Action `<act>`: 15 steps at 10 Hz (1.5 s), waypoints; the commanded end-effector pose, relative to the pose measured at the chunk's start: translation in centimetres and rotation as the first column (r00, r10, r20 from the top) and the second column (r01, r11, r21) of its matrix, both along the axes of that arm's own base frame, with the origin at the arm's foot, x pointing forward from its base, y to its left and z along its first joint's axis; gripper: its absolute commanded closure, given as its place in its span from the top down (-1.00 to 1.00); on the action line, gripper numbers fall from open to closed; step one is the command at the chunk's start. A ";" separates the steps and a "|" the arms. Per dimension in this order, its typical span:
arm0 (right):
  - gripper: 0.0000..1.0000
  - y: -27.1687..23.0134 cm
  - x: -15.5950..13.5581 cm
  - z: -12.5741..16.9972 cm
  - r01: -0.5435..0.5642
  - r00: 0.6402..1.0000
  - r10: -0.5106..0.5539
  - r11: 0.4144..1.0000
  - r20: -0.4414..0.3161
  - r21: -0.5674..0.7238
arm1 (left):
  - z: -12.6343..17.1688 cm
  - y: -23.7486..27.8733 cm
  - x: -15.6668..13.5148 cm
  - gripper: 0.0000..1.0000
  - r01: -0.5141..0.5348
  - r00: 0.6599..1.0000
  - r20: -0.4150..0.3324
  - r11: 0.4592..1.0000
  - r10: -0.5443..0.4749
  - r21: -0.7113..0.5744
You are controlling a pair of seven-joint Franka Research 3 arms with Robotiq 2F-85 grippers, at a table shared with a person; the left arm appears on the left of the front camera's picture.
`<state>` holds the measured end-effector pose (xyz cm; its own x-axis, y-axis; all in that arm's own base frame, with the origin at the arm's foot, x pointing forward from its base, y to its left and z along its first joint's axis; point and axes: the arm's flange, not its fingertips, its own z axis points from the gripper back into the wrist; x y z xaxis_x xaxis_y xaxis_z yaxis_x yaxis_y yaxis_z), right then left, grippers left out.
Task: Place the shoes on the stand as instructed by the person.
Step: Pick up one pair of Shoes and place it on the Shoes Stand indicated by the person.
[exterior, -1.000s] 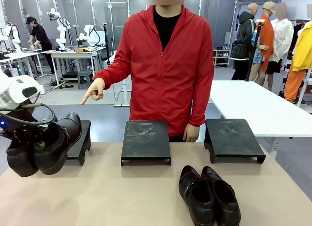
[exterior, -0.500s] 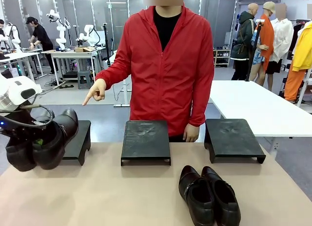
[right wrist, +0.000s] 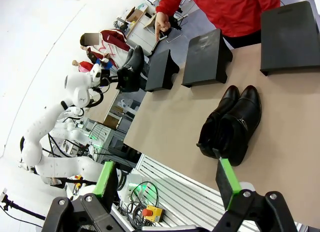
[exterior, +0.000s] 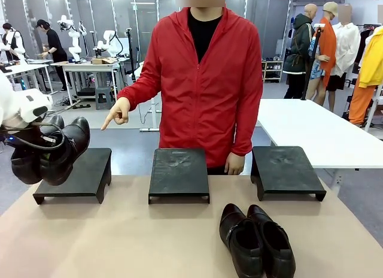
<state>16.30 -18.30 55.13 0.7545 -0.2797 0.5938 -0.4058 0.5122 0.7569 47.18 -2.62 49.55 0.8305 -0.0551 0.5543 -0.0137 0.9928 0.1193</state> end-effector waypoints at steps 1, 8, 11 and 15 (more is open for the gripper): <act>1.00 -0.1 0.1 0.2 -0.008 1.000 0.008 1.000 0.020 -0.001 | 0.5 0.2 3.5 -0.85 0.005 1.000 0.009 1.000 -0.005 -0.005; 1.00 -0.1 0.1 0.2 -0.008 1.000 0.008 1.000 0.020 -0.001 | -4.0 -0.2 11.1 -0.85 0.049 0.998 -0.048 0.998 -0.050 -0.028; 1.00 -0.1 0.1 0.2 -0.008 1.000 0.008 1.000 0.020 -0.001 | -5.2 -0.2 11.6 -0.85 0.027 0.998 -0.056 0.999 -0.028 -0.022; 1.00 -0.1 0.1 0.2 -0.008 1.000 0.008 1.000 0.020 -0.001 | -6.4 -0.2 12.3 -0.85 0.027 0.997 -0.071 0.998 -0.031 -0.061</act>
<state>16.30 -18.29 55.09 0.7544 -0.2777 0.5947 -0.4071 0.5127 0.7559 58.44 -2.59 42.22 0.8894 -0.0620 0.4529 0.0321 0.9968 0.0734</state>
